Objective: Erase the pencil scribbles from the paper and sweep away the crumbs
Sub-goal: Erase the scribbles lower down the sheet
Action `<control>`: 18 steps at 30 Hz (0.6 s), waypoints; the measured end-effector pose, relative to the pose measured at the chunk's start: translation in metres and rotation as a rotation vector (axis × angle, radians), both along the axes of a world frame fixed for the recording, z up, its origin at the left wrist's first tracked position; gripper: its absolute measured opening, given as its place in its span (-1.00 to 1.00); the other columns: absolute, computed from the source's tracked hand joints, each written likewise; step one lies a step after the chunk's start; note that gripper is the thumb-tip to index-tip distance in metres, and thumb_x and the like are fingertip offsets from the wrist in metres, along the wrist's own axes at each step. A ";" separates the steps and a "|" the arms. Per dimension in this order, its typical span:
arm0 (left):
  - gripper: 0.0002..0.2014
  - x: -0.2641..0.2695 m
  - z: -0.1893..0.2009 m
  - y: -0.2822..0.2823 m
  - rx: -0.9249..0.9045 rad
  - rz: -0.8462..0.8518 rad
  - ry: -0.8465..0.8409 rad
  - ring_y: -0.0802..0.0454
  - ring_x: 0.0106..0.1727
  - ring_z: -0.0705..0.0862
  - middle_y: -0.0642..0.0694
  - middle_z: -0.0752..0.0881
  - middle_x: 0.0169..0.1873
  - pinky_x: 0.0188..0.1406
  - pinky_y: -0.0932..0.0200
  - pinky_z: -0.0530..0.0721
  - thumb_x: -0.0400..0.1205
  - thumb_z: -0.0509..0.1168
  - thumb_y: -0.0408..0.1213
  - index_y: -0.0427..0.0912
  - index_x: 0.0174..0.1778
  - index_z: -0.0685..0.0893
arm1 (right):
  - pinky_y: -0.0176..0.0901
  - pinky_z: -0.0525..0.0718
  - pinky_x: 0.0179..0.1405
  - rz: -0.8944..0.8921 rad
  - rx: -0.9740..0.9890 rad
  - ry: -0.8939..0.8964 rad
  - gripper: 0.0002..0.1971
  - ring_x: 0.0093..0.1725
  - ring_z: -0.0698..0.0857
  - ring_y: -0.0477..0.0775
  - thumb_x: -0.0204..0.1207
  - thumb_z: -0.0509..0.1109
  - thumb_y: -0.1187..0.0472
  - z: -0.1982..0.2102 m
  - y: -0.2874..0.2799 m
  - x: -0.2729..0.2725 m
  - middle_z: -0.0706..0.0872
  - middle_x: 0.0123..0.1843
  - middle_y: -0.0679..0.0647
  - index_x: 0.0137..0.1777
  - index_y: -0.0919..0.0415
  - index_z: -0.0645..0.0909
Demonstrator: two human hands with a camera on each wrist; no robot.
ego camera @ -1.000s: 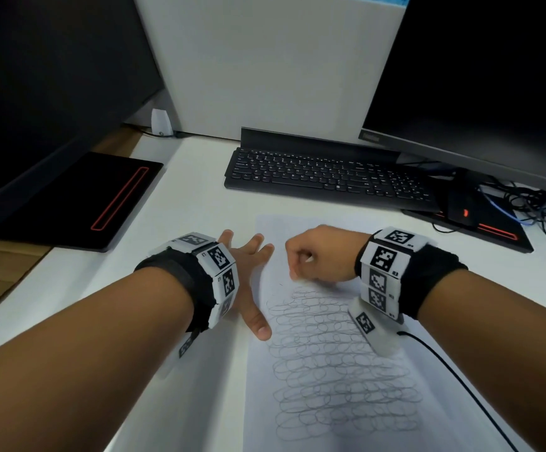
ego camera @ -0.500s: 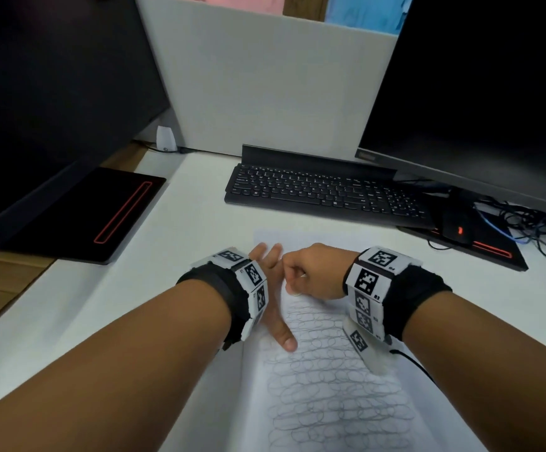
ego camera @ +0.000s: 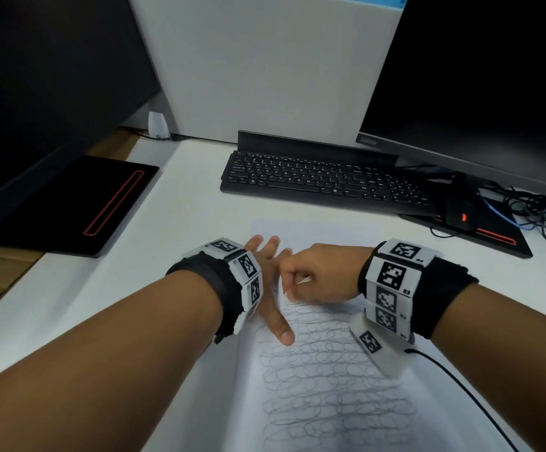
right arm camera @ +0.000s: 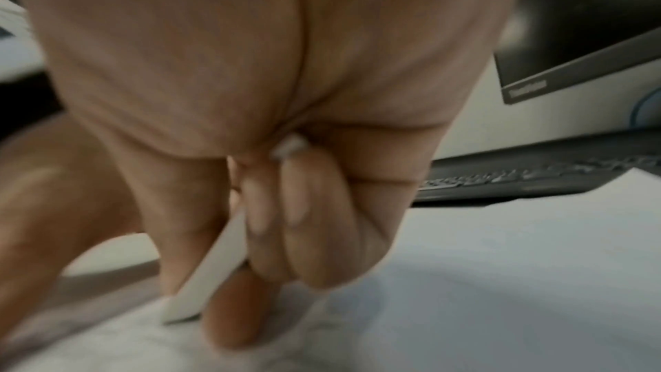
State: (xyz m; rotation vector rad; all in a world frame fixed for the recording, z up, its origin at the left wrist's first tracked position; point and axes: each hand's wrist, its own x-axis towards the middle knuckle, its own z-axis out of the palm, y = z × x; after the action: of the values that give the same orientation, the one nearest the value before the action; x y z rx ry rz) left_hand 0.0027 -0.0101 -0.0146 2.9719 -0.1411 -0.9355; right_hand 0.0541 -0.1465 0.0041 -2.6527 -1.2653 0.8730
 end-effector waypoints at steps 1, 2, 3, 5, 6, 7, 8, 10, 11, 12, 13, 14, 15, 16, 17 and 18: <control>0.34 0.000 0.000 0.000 -0.001 0.002 0.006 -0.15 0.67 -0.41 -0.04 -0.40 0.68 0.58 -0.42 -0.19 0.26 0.51 0.38 0.16 0.69 -0.34 | -0.19 0.60 0.09 -0.006 0.010 -0.006 -0.93 -0.08 0.66 -0.18 0.65 0.35 0.10 0.001 -0.001 0.003 0.70 -0.08 -0.24 -0.08 -0.08 0.58; 0.34 0.001 -0.001 0.001 0.000 0.005 0.011 -0.14 0.67 -0.41 -0.03 -0.40 0.68 0.57 -0.43 -0.18 0.25 0.52 0.38 0.20 0.68 -0.35 | -0.18 0.59 0.11 -0.018 0.028 -0.026 -0.91 -0.09 0.65 -0.21 0.65 0.35 0.09 0.002 -0.002 0.005 0.72 -0.05 -0.23 -0.09 -0.10 0.57; 0.34 0.000 0.000 0.000 0.001 0.009 0.014 -0.14 0.67 -0.42 -0.03 -0.41 0.67 0.57 -0.44 -0.18 0.25 0.52 0.38 0.22 0.67 -0.34 | -0.18 0.58 0.12 -0.027 0.042 -0.046 -0.91 -0.10 0.63 -0.22 0.65 0.35 0.09 0.002 -0.003 0.007 0.71 -0.03 -0.22 -0.09 -0.10 0.56; 0.30 -0.001 0.003 -0.002 0.015 -0.004 0.018 -0.16 0.67 -0.42 -0.05 -0.41 0.67 0.57 -0.42 -0.20 0.28 0.51 0.37 0.20 0.68 -0.32 | -0.15 0.58 0.12 -0.006 0.044 -0.050 -0.94 -0.06 0.63 -0.18 0.65 0.34 0.09 0.000 -0.001 0.004 0.70 0.00 -0.20 -0.06 -0.06 0.57; 0.29 -0.002 0.006 -0.003 0.028 -0.020 0.020 -0.16 0.66 -0.43 -0.06 -0.41 0.67 0.58 -0.39 -0.22 0.31 0.49 0.37 0.16 0.69 -0.32 | -0.15 0.60 0.12 0.023 0.038 -0.028 -0.97 -0.03 0.65 -0.14 0.65 0.34 0.09 -0.002 -0.001 0.001 0.71 0.02 -0.17 -0.03 -0.02 0.59; 0.28 -0.002 0.007 -0.004 0.038 -0.037 0.017 -0.16 0.66 -0.43 -0.06 -0.40 0.67 0.58 -0.35 -0.24 0.34 0.47 0.36 0.11 0.69 -0.34 | -0.16 0.61 0.11 0.049 0.029 -0.001 -0.96 -0.01 0.68 -0.10 0.65 0.35 0.09 -0.003 -0.001 -0.001 0.72 0.03 -0.15 0.00 0.00 0.61; 0.28 -0.002 0.007 -0.005 0.038 -0.044 0.014 -0.16 0.66 -0.44 -0.06 -0.40 0.67 0.58 -0.33 -0.25 0.35 0.46 0.36 0.09 0.69 -0.35 | -0.18 0.61 0.10 0.053 0.022 0.019 -0.95 0.00 0.70 -0.09 0.64 0.36 0.09 -0.003 -0.001 -0.001 0.74 0.04 -0.12 0.02 0.01 0.62; 0.29 -0.002 0.006 -0.004 0.024 -0.022 0.017 -0.15 0.66 -0.43 -0.06 -0.41 0.67 0.58 -0.37 -0.23 0.32 0.48 0.37 0.14 0.69 -0.33 | -0.17 0.63 0.09 0.006 0.041 -0.003 -0.97 -0.02 0.73 -0.08 0.64 0.37 0.10 -0.001 -0.001 0.004 0.78 0.05 -0.08 -0.02 -0.01 0.62; 0.30 -0.002 0.005 -0.003 0.017 -0.006 0.018 -0.15 0.67 -0.42 -0.05 -0.41 0.67 0.58 -0.40 -0.21 0.29 0.50 0.37 0.18 0.68 -0.33 | -0.17 0.63 0.08 -0.021 0.060 -0.031 -0.97 -0.03 0.72 -0.09 0.64 0.36 0.10 0.000 -0.001 0.007 0.79 0.06 -0.07 -0.04 -0.03 0.61; 0.30 -0.002 0.004 -0.003 0.014 0.003 0.020 -0.16 0.67 -0.42 -0.05 -0.41 0.67 0.57 -0.41 -0.20 0.29 0.50 0.37 0.21 0.68 -0.33 | -0.18 0.61 0.05 -0.034 0.074 -0.048 -0.95 -0.04 0.71 -0.10 0.64 0.35 0.11 0.000 -0.001 0.007 0.79 0.06 -0.08 -0.06 -0.05 0.61; 0.28 -0.003 0.005 -0.003 0.021 -0.004 0.024 -0.17 0.67 -0.42 -0.06 -0.41 0.67 0.57 -0.41 -0.21 0.30 0.49 0.37 0.21 0.68 -0.32 | -0.20 0.59 0.03 -0.028 0.078 -0.045 -0.95 -0.05 0.69 -0.12 0.64 0.35 0.11 -0.001 -0.001 0.005 0.78 0.06 -0.10 -0.06 -0.05 0.60; 0.25 -0.004 0.007 -0.004 0.036 -0.025 0.029 -0.18 0.66 -0.43 -0.07 -0.41 0.67 0.57 -0.40 -0.22 0.33 0.47 0.37 0.20 0.68 -0.31 | -0.19 0.59 0.03 -0.003 0.073 -0.026 -0.95 -0.05 0.68 -0.12 0.64 0.35 0.11 -0.002 0.001 0.002 0.76 0.03 -0.12 -0.06 -0.03 0.60; 0.22 -0.005 0.009 -0.005 0.052 -0.049 0.033 -0.18 0.66 -0.44 -0.07 -0.41 0.67 0.57 -0.37 -0.25 0.37 0.44 0.37 0.17 0.69 -0.32 | -0.17 0.61 0.05 0.028 0.061 0.001 -0.96 -0.05 0.68 -0.11 0.63 0.36 0.11 -0.003 0.002 -0.001 0.74 0.00 -0.13 -0.05 0.00 0.61; 0.21 -0.005 0.010 -0.006 0.059 -0.069 0.031 -0.17 0.65 -0.45 -0.07 -0.41 0.67 0.57 -0.33 -0.27 0.39 0.42 0.37 0.13 0.69 -0.32 | -0.16 0.63 0.07 0.046 0.047 0.024 -0.96 -0.05 0.69 -0.10 0.62 0.37 0.11 -0.004 0.002 -0.003 0.73 -0.03 -0.13 -0.03 0.02 0.63; 0.20 -0.005 0.011 -0.006 0.055 -0.077 0.026 -0.15 0.66 -0.45 -0.07 -0.41 0.67 0.58 -0.31 -0.28 0.40 0.42 0.36 0.13 0.69 -0.32 | -0.16 0.64 0.07 0.041 0.041 0.035 -0.96 -0.05 0.71 -0.10 0.62 0.38 0.10 -0.004 0.002 -0.002 0.75 -0.04 -0.12 -0.02 0.02 0.64; 0.20 -0.005 0.010 -0.006 0.045 -0.070 0.023 -0.15 0.66 -0.44 -0.07 -0.41 0.67 0.58 -0.32 -0.27 0.39 0.43 0.36 0.16 0.69 -0.30 | -0.17 0.63 0.05 0.017 0.047 0.025 -0.96 -0.06 0.72 -0.11 0.62 0.38 0.10 -0.003 0.002 0.001 0.78 -0.03 -0.10 -0.03 0.01 0.65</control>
State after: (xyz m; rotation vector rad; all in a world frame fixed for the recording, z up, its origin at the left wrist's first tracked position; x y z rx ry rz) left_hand -0.0018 -0.0162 -0.0043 3.0135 -0.2278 -0.9931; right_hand 0.0555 -0.1449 0.0008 -2.5906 -1.2878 0.8647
